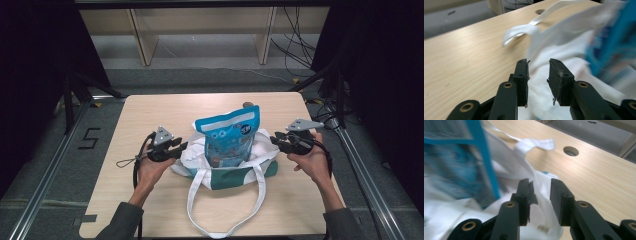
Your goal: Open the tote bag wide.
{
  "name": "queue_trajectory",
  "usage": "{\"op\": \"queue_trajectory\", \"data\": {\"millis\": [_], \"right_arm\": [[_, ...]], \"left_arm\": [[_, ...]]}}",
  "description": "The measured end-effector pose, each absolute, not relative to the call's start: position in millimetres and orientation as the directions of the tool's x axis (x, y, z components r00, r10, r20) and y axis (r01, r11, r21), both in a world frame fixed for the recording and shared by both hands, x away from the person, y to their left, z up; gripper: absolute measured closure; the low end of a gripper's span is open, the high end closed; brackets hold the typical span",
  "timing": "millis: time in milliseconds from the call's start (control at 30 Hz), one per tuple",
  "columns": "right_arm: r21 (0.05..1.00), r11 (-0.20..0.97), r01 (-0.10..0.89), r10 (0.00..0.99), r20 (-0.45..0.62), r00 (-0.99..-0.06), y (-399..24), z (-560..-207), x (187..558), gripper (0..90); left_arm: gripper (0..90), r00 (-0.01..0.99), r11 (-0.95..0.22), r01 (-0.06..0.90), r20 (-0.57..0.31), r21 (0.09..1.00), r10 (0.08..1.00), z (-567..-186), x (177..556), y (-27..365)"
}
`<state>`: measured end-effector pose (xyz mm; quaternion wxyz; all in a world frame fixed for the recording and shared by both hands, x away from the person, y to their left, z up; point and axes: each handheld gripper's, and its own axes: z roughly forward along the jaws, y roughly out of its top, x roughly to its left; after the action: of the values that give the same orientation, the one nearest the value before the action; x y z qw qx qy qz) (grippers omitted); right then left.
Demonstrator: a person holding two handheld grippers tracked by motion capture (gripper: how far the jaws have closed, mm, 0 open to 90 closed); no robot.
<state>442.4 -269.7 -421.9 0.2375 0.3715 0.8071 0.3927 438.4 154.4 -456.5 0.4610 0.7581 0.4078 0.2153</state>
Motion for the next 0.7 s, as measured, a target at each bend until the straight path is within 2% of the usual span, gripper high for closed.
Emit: {"op": "queue_trajectory", "data": {"millis": [100, 200, 233, 267, 367, 400, 533, 600, 700], "right_arm": [[0.785, 0.454, 0.421, 0.776, -0.117, -0.62, -263.4, -434.1, 460.9, 72.5], [0.76, 0.49, 0.427, 0.773, -0.153, -0.615, -259.6, -449.1, 477.1, 85.7], [0.744, 0.488, 0.457, 0.782, -0.14, -0.607, -259.3, -450.7, 477.8, 87.5], [0.744, 0.494, 0.451, 0.784, -0.157, -0.6, -259.9, -455.3, 481.2, 88.2], [0.727, 0.468, 0.503, 0.803, -0.112, -0.585, -263.3, -466.5, 486.1, 88.7], [0.723, 0.471, 0.505, 0.804, -0.117, -0.582, -262.9, -471.3, 487.0, 88.7], [0.689, 0.498, 0.527, 0.797, -0.126, -0.59, -262.4, -490.7, 491.9, 88.7], [0.682, 0.499, 0.534, 0.802, -0.129, -0.584, -260.5, -498.6, 491.5, 88.7], [0.68, 0.508, 0.529, 0.798, -0.139, -0.587, -260.3, -498.1, 491.7, 88.5]], "left_arm": [[68.3, 0.575, -0.225, 0.441, -0.081, 0.869, 0.814, -471.1, 456.7, 150.0], [71.6, 0.585, -0.275, 0.454, -0.051, 0.848, 0.809, -478.1, 467.2, 141.9], [74.8, 0.58, -0.273, 0.459, -0.053, 0.845, 0.813, -479.1, 469.3, 139.4], [78.0, 0.584, -0.268, 0.451, -0.055, 0.851, 0.81, -481.3, 472.9, 136.9], [85.0, 0.581, -0.313, 0.48, -0.03, 0.819, 0.813, -494.7, 478.2, 133.2], [85.0, 0.59, -0.361, 0.484, 0.008, 0.797, 0.808, -500.2, 479.3, 133.3], [85.0, 0.577, -0.305, 0.515, -0.06, 0.801, 0.815, -514.8, 479.7, 134.1], [85.1, 0.587, -0.351, 0.498, -0.011, 0.793, 0.809, -514.7, 478.9, 132.4], [83.3, 0.568, -0.301, 0.535, -0.072, 0.789, 0.82, -513.2, 479.8, 134.9]]}}
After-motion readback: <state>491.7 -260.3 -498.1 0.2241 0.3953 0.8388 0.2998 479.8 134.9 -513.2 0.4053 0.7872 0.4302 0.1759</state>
